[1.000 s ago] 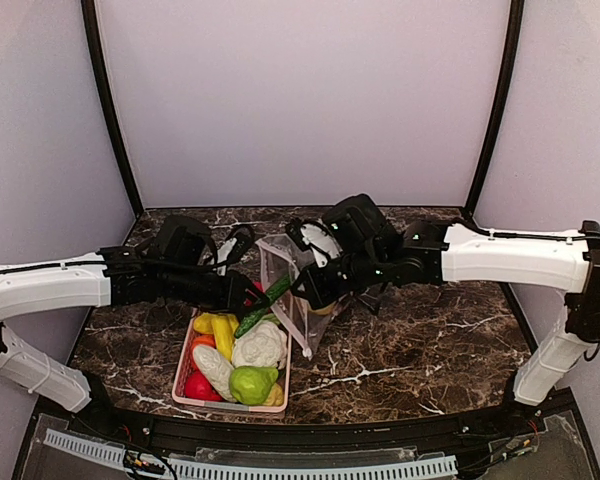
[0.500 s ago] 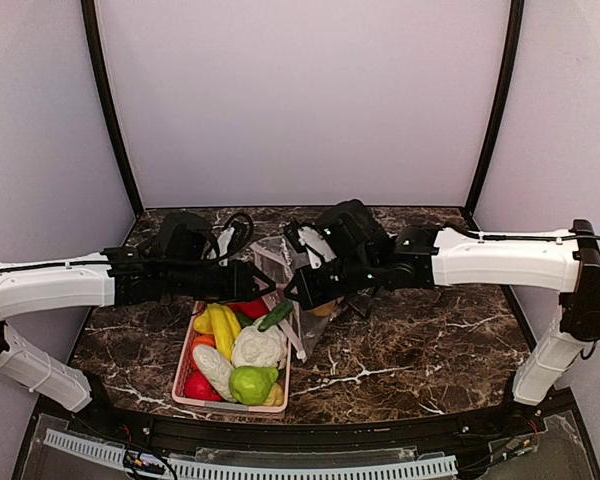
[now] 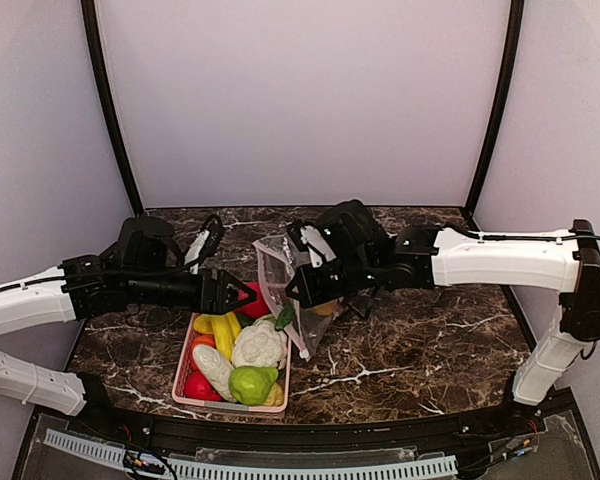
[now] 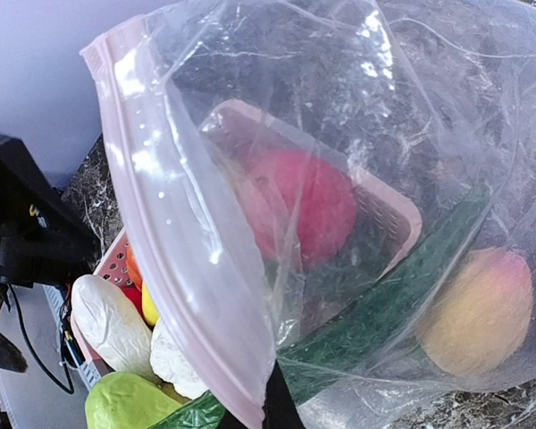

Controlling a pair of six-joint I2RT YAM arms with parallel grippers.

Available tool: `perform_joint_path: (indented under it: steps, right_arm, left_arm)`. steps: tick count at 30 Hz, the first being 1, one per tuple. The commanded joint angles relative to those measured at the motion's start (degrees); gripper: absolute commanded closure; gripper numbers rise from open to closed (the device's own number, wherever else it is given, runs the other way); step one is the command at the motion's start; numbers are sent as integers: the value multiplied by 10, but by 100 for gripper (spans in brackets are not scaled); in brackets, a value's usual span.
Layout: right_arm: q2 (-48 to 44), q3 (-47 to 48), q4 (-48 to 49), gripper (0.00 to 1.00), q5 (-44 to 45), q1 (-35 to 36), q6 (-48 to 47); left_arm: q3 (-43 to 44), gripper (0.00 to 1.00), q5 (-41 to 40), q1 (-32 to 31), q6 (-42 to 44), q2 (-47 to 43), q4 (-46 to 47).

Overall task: Place the food in the zip-top bag and seal the zipper
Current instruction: Place the fake vegetable in the zipper food storage bag, then adjust the fake vegetable in the zipper food storage bag.

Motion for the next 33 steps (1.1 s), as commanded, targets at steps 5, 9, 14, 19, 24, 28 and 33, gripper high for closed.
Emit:
perform_joint_path:
  steps: [5,9,14,19,24,28,33]
  right_arm:
    - [-6,-3,10,100,10,1,9]
    - [-7,-3,10,100,10,0,10]
    - [-10,-10,9,100,13,0,10]
    - [-12,-13,9,100,13,-3,11]
    - [-17,-14,9,100,11,-3,10]
    - [-20,-15,9,100,6,-2,10]
    - [-22,-14,9,100,2,-3,11]
  left_arm:
    - [-61,44,11,-66,-52,-20,13]
    - [-66,51,-6,-89,-63,-1,44]
    - [-71,56,0,-102,-80,19,95]
    - [-67,59,-5,-115,-86,48,105]
    - [-64,65,-18,-115,-87,59,106]
    - [-58,70,-30,-115,-86,65,114]
    - [-46,76,-30,-116,-81,87,116]
